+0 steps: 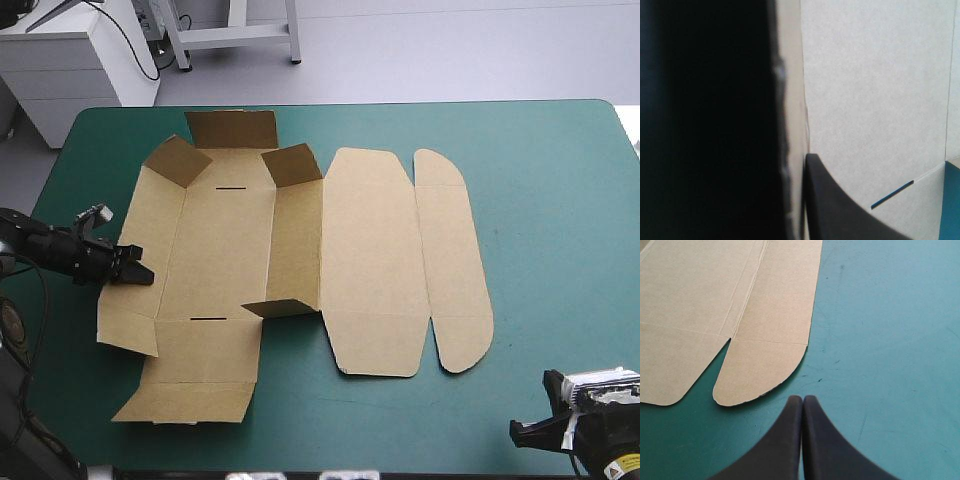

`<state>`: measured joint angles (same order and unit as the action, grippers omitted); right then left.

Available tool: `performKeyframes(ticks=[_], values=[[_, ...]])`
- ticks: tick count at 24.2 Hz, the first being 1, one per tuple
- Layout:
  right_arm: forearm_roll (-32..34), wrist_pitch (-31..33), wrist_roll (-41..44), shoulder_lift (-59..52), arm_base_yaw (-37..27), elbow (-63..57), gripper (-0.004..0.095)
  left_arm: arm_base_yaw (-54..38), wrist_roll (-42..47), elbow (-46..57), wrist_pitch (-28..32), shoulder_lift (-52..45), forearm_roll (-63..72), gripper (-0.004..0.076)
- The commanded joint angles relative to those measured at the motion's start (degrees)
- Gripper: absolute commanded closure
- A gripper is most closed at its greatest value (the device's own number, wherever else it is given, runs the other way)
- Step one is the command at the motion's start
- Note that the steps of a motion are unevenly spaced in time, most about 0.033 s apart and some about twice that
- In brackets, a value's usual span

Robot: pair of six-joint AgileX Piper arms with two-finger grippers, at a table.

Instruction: Fold the box

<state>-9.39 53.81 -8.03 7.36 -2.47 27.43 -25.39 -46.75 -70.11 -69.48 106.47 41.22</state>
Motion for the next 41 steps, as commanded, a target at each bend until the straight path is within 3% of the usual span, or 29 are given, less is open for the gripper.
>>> performKeyframes(ticks=[1,10,15,25,28,31,33,41], values=[[-0.3,-3.9,-0.1,0.9,0.1,1.2,0.0928,0.6,-0.9,-1.1,-2.8,-2.5,1.4,0.0732],[-0.1,-3.9,-0.1,0.9,0.1,1.2,0.0928,9.1,-20.9,-8.2,-1.2,-5.3,1.8,0.0732],[-0.1,-4.0,-0.1,0.9,0.1,1.2,0.0926,16.5,-21.1,-15.8,9.3,-7.7,-0.9,0.0732],[2.3,-4.0,-0.1,0.9,0.1,1.2,0.0926,37.9,-21.1,-31.1,16.9,-8.1,-22.4,0.0732],[2.3,-4.0,-0.1,0.9,0.1,1.2,0.0928,47.8,-20.8,-32.0,25.5,-8.1,-29.3,0.0732],[2.3,-4.0,-0.1,0.9,0.1,1.2,0.0928,54.5,-20.6,-32.0,29.6,-8.1,-35.9,0.0732],[2.3,-4.0,-0.1,0.9,0.1,1.2,0.0928,59.8,-16.6,-31.9,31.9,-8.1,-44.6,0.0732],[2.1,-3.9,1.9,1.4,0.1,1.2,0.0928,73.1,23.2,-25.0,32.4,-8.1,-82.5,0.0733]])
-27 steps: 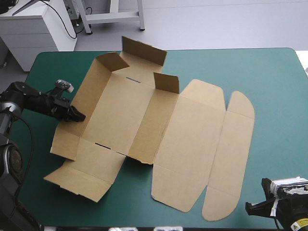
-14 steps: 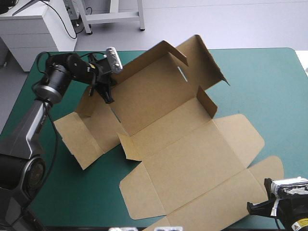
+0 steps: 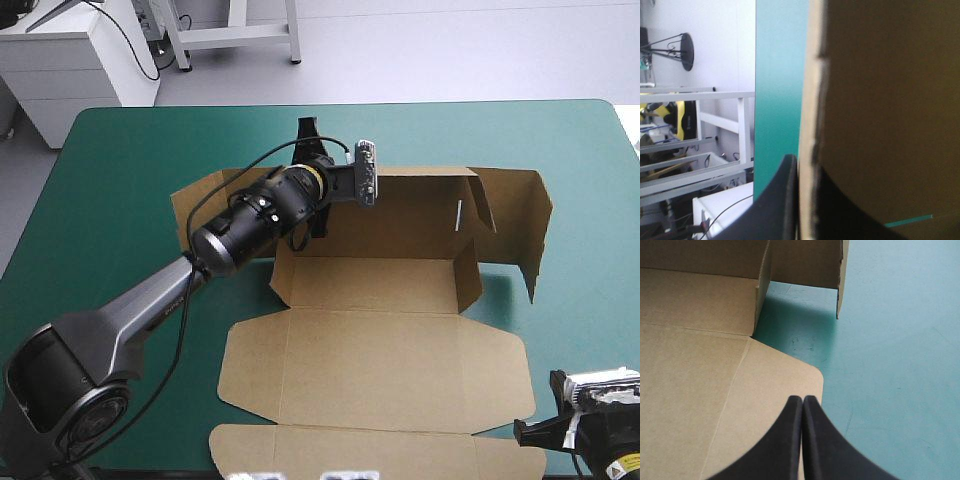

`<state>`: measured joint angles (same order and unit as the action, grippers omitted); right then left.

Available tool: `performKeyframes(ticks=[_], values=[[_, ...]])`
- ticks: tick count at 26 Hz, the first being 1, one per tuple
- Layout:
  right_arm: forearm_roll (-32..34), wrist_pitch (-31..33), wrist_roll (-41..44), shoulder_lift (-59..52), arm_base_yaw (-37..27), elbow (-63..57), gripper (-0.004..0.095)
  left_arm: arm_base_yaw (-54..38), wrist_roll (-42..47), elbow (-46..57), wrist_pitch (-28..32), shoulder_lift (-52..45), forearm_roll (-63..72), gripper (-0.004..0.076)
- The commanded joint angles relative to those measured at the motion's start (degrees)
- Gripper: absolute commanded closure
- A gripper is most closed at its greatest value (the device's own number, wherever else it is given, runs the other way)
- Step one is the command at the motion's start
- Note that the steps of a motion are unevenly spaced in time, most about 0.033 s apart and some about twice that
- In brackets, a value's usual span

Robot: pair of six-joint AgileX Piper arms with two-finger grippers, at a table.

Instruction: Fold the box

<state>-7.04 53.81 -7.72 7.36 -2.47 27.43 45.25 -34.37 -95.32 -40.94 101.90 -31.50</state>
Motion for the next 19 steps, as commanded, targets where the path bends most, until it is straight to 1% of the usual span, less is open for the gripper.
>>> performKeyframes(ticks=[1,4,6,9,11,14,19], values=[[-0.3,-4.0,3.1,2.0,0.1,1.2,0.0928,3.6,15.2,1.3,3.7,-3.6,-14.5,0.0733],[-0.3,-4.5,4.8,4.8,0.1,2.1,0.0928,7.3,31.9,5.4,3.4,-4.2,-29.0,0.0732],[-0.3,-5.5,4.8,7.7,0.1,4.7,0.0928,9.2,36.6,9.0,3.3,-5.3,-34.7,0.0733],[0.3,-9.7,6.6,12.6,0.1,9.7,0.0928,10.7,39.3,13.9,3.3,-6.1,-36.3,0.0732],[0.3,-10.6,6.7,15.8,0.1,12.5,0.0928,11.4,40.6,16.2,3.3,-6.1,-38.3,0.0732],[0.3,-11.8,7.3,22.1,0.1,17.3,0.0928,12.5,41.0,17.8,3.5,-5.7,-40.3,0.0732],[0.3,-15.8,9.7,33.0,0.1,25.2,0.0928,13.0,41.0,17.9,4.4,-5.1,-40.2,0.0732]])
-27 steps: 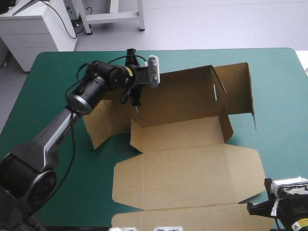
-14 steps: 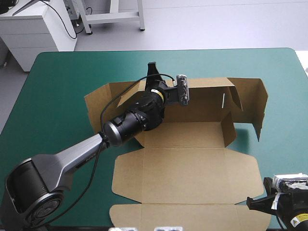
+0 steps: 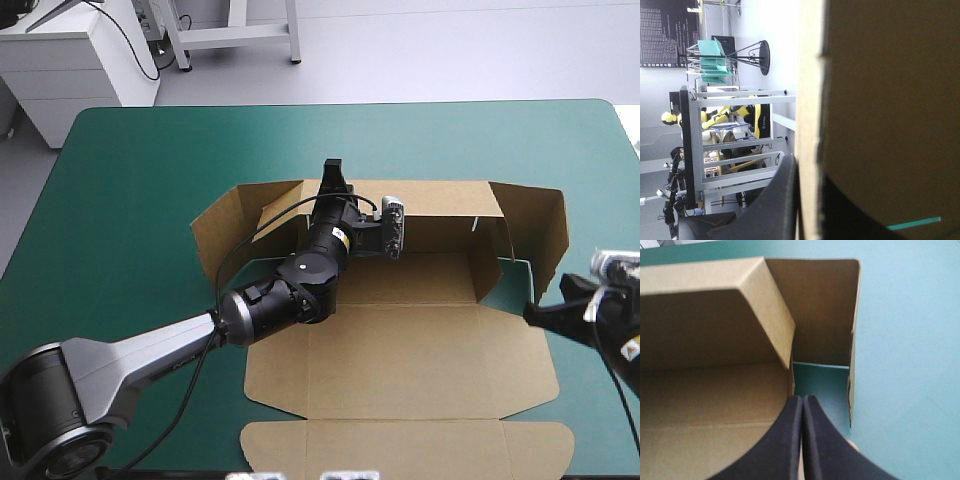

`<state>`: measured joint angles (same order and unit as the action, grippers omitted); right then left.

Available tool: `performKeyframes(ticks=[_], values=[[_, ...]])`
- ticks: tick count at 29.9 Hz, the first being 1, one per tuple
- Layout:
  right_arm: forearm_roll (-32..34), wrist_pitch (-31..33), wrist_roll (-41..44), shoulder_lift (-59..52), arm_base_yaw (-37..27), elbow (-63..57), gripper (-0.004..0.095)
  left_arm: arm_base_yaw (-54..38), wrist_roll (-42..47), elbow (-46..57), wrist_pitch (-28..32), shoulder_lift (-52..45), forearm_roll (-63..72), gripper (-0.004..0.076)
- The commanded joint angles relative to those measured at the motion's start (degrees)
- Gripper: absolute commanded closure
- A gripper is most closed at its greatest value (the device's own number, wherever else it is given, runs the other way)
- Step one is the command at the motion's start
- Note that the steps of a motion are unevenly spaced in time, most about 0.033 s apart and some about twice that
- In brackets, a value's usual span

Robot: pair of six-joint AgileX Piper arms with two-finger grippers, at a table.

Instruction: Fold the box

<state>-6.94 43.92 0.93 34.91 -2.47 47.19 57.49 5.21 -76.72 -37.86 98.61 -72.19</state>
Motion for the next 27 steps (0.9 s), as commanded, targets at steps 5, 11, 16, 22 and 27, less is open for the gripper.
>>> performKeyframes(ticks=[5,11,16,22,27], values=[[0.2,-5.6,2.3,16.5,0.1,14.2,0.0928,0.7,1.3,-0.7,0.2,0.1,0.5,0.0732],[0.2,-2.9,2.5,29.4,0.1,25.2,0.0928,0.7,1.3,-0.7,0.2,1.9,0.5,0.0732],[0.2,-1.3,1.5,38.4,0.1,33.0,0.0928,0.7,1.6,-0.7,0.2,2.9,0.7,0.0732],[0.2,1.6,1.0,48.0,0.1,40.4,0.0928,0.9,2.0,-0.7,-0.9,3.7,0.9,0.0732],[0.2,2.2,0.3,53.8,0.0,44.8,0.0928,1.9,2.0,-0.7,-2.6,3.7,0.9,0.0732]])
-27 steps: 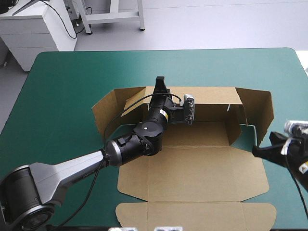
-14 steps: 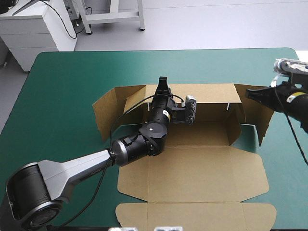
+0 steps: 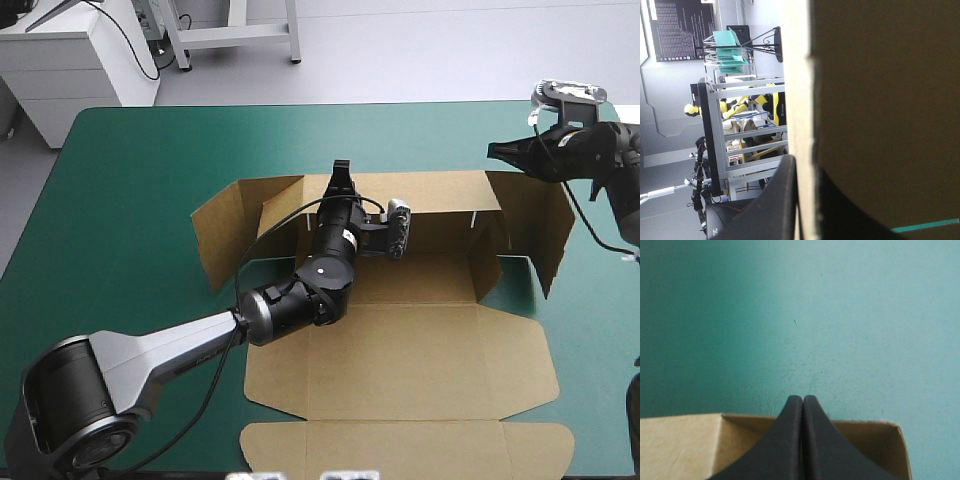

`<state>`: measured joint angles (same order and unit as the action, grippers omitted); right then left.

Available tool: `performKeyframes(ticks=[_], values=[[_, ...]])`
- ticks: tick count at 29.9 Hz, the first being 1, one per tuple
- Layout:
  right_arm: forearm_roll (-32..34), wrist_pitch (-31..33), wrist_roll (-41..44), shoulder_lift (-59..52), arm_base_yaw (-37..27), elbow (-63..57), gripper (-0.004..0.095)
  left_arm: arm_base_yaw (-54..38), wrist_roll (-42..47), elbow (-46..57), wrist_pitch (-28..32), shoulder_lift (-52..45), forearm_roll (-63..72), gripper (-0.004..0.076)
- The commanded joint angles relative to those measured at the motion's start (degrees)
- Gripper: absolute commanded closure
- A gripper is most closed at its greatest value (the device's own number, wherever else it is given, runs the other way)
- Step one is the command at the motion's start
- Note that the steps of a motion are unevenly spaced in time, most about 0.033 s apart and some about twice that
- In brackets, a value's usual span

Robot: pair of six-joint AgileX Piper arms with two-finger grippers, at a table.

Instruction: Fold the box

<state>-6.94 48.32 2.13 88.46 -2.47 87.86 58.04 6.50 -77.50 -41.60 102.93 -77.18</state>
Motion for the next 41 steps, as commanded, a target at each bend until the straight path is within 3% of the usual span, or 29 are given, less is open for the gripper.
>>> performKeyframes(ticks=[1,16,22,27,32,37,41], values=[[0.2,-1.6,-0.9,1.2,0.0,5.0,0.0928,1.5,0.7,0.1,1.0,-0.7,5.9,0.0732],[0.1,15.4,-5.2,4.3,-1.7,6.7,0.0928,2.0,1.1,0.1,-2.7,-0.7,5.7,0.0732],[-6.8,18.4,-9.5,2.6,-1.7,5.3,0.0928,2.0,1.1,0.1,-3.2,-0.7,5.7,0.0732],[-11.6,14.9,-13.0,-1.2,-1.7,-0.7,0.0928,2.0,1.1,0.1,-3.5,-0.7,6.0,0.0732],[-12.6,5.5,-14.9,-6.4,-1.7,-12.7,0.0928,2.0,1.1,0.1,-3.5,-0.7,6.4,0.0732],[-17.8,-6.6,-20.0,-12.0,-1.7,-23.5,0.0928,2.0,1.1,0.1,-3.3,-0.7,6.4,0.0732],[-21.0,-11.6,-24.3,-14.6,-1.7,-27.7,0.0928,2.0,1.1,0.1,-3.1,-0.7,6.4,0.0732]])
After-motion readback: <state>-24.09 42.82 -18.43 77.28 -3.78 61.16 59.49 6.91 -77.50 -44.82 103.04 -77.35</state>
